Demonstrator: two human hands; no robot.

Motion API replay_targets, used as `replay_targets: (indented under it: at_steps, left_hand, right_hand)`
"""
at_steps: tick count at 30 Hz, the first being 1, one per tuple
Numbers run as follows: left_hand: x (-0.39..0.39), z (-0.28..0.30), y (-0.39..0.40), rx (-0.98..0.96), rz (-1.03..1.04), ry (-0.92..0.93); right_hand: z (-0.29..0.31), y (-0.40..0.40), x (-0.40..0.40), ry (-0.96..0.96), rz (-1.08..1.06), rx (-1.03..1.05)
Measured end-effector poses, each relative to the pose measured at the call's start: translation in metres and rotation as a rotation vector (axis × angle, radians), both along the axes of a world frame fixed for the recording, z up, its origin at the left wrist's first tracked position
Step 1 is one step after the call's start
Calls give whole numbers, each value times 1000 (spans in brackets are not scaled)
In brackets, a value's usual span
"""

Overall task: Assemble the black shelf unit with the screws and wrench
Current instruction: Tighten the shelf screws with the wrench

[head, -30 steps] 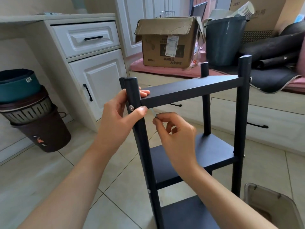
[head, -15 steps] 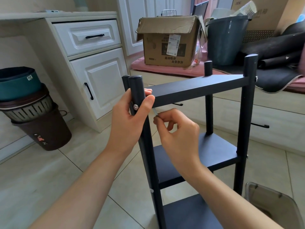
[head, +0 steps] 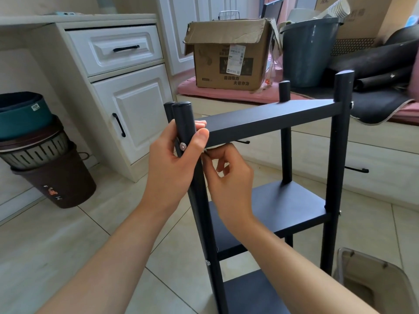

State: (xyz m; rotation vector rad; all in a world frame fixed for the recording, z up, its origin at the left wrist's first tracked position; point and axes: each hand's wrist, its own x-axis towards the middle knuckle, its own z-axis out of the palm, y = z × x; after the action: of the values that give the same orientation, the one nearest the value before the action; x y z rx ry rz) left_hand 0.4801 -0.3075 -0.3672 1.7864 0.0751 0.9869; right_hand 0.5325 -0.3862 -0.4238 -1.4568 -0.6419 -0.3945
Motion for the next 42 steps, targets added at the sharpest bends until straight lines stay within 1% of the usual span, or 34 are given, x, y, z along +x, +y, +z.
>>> replay_targets:
  at_steps: [3,11,19,27,34,38,42]
  left_hand:
    - [1,0,0,-15,-7,-10]
    - [1,0,1,-11,-3,-11]
    - [-3,4,1,-58,-3,30]
    - [-4,5,1,-89,-17,36]
    - [-1,6,3,-93,-10,32]
    - [-1,6,3,-93,-11,23]
    - [-1,5,3,-95,-9,30]
  right_hand:
    - [0,8,3,40,17,20]
    - [-2,7,4,48,14,23]
    - [4,-24,-5,-51,-110,-94]
    - [13,-36,-8,-245,-282,-228]
    - [18,-35,-10,-309,-331,-255]
    - [17,-32,-13,-262,-276,-236]
    - [15,-29,-14,-149,-179,-222]
